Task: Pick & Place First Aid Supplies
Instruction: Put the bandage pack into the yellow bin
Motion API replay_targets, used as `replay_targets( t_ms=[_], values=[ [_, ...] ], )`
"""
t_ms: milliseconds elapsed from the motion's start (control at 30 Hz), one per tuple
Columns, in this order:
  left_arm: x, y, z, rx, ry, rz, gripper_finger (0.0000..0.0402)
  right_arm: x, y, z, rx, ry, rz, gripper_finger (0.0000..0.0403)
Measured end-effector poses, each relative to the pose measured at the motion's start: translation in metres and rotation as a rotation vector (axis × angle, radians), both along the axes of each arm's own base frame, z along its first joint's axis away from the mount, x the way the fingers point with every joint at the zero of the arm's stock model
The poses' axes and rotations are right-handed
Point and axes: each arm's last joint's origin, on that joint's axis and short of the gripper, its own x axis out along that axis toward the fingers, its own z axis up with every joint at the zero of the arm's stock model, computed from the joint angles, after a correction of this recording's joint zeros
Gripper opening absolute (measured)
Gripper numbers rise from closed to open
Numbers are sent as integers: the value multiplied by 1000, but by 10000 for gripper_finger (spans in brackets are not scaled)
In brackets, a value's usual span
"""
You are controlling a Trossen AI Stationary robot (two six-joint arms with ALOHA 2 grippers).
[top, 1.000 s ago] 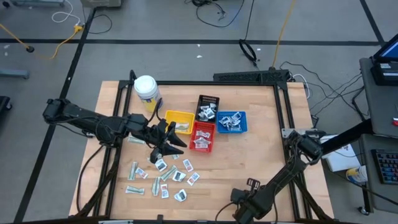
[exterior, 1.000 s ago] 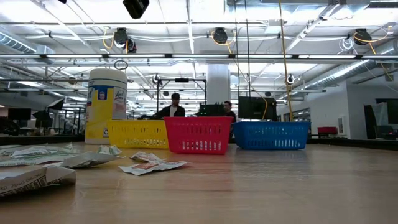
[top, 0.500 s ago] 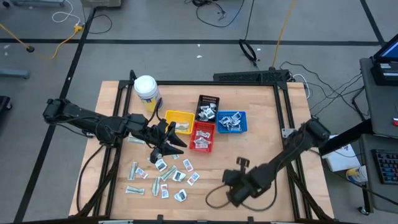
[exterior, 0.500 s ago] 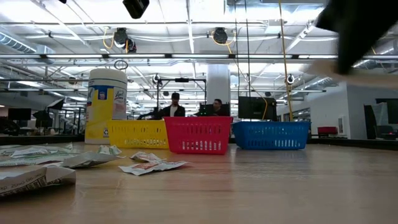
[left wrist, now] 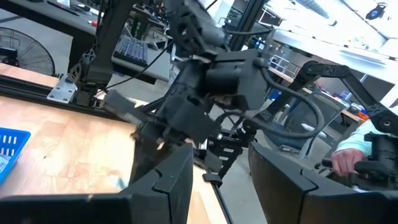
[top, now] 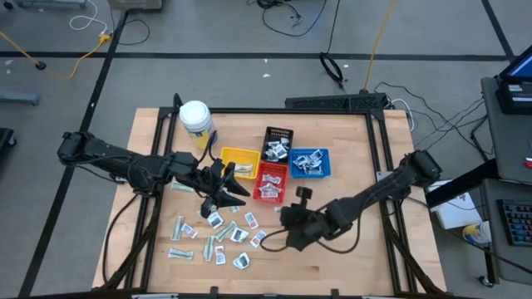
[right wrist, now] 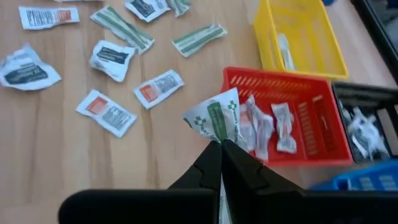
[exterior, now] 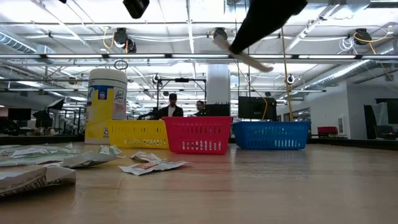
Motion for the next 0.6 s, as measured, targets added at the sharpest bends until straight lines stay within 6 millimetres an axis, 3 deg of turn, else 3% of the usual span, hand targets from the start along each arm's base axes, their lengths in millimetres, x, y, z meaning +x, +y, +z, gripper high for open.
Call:
replay_targets(
  t_ms=[267,467,600],
  values=[
    [0,0,1,76,-46,1,161,-10,-22,5,65,-170,154,0],
    [0,1,1,150,-74,21,161,-21,-48,36,278,-559,228,0],
    [1,2,2,191,-86,81,161,-23,-61,55,309,-740,209,0]
  ],
)
